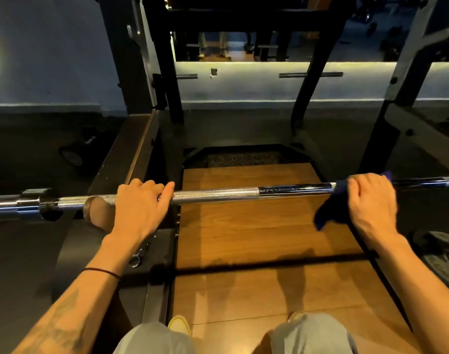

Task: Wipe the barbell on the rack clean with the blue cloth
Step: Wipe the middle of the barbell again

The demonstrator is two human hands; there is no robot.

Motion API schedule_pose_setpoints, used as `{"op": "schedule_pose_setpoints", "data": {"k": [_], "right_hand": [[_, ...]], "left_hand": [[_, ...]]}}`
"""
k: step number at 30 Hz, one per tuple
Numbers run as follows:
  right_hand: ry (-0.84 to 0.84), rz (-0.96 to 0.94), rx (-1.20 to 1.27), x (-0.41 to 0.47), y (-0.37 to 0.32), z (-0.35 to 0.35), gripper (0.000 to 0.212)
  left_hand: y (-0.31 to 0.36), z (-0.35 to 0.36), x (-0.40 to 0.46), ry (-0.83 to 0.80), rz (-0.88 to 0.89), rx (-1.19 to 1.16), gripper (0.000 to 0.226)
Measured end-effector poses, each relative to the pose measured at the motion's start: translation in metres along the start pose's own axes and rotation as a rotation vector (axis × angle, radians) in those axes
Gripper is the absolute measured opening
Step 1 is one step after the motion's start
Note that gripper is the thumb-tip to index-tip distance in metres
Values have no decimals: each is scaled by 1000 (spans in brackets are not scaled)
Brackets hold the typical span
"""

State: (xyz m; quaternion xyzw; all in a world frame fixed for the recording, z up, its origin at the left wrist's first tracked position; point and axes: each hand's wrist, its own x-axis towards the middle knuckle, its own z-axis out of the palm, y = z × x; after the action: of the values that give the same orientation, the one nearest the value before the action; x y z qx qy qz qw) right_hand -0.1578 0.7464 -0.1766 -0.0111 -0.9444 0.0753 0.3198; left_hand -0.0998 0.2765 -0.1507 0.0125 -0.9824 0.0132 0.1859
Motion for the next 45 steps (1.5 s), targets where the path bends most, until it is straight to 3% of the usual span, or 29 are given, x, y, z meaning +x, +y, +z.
{"op": "schedule_pose_setpoints", "data": {"k": [3,5,10,13,16,21,25,27,31,34,38,40,43,45], "right_hand": [[71,173,-37,-2,-7,23,36],[87,181,-69,-6,-42,28,35],[-49,-92,82,-38,-195,13,32],[-77,-187,232,-44,-233,9,31],[-65,-211,210,-30,-172,10,33],[-1,-1,-18,-5,-27,8,35],[26,70,-15,-15,-76,10,33],[-29,-35,18,-23,-139,9,31],[-122,-214,234,-49,-229,8,29],[-71,-258,283,-37,-190,10,30],[-36,-114,-8,-6,-73,9,36],[19,-4,-27,-1,-26,6,35],[67,162,-54,-3,-10,18,35],[60,151,-84,-6,-39,21,35]], "left_hand": [[-5,7,1,45,59,-107,71],[-10,5,2,6,96,-143,80],[-11,1,2,-8,102,-256,77],[-9,1,0,28,74,-227,76],[-8,2,-4,51,66,-228,77],[14,13,-21,198,-54,-244,64],[47,22,-32,271,-195,-280,52],[55,24,-32,241,-212,-220,54],[38,18,-32,213,-61,-143,57],[-3,4,-15,82,15,-100,63],[-17,-2,4,-99,-2,115,51],[-13,-2,1,-106,-21,43,52],[-15,-2,0,-96,-47,-67,58],[-12,-1,0,-89,-50,-69,61]]}}
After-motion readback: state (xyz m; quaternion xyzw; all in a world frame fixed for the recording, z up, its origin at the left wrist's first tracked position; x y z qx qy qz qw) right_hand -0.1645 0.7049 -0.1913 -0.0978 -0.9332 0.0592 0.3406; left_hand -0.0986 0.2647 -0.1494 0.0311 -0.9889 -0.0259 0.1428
